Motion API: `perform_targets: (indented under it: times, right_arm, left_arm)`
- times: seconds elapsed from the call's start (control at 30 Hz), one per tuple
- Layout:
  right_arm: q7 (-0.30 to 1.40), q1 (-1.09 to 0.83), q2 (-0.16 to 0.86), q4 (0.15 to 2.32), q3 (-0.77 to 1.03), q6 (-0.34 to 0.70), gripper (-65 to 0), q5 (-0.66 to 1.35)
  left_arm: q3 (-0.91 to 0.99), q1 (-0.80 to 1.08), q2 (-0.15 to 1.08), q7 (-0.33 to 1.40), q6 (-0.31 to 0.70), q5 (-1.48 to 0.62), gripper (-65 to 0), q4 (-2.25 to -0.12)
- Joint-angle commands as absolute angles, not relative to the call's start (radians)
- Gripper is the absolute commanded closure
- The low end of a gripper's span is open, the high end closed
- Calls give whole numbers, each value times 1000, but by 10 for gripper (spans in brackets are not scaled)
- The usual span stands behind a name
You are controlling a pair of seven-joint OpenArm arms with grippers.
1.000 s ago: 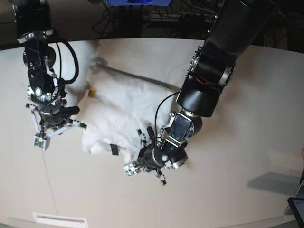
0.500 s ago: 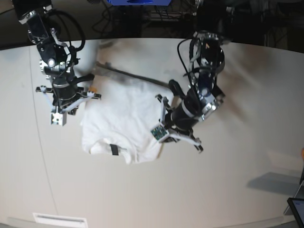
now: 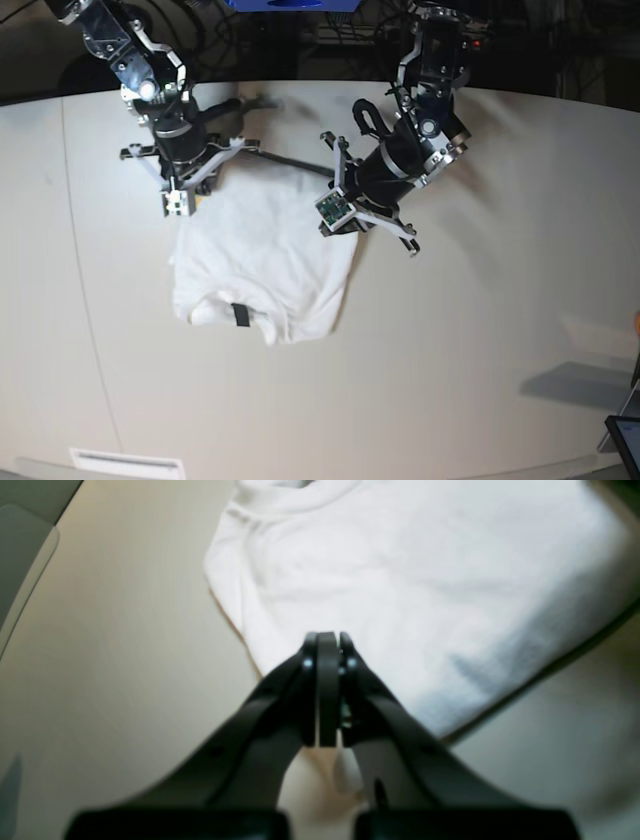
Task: Fold the T-shirt properly
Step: 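Grasp the bundle's edge with both grippers and pull it taut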
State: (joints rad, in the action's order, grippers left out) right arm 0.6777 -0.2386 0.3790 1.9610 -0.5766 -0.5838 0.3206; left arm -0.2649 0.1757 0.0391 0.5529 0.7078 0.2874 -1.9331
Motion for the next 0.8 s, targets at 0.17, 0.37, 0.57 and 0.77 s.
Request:
perform_targets:
  times: [0.17, 0.37, 0.57, 0.77]
  right_arm:
    - [653, -214, 380, 1980, -602, -585, -1, 311]
    - [653, -205, 377, 1956, -602, -585, -1, 311]
    - [644, -229, 375, 1888, -596, -585, -1, 311]
    - [591, -266, 375, 1842, -593, -585, -1, 311]
  left_arm:
    - [-265, 176, 38, 535, 698, 283, 0, -1914]
    - [-265, 165, 39, 529, 698, 280, 0, -1801]
    - [-263, 176, 91, 529, 698, 278, 0, -1764]
    - [-262, 191, 134, 535, 698, 282, 0, -1762]
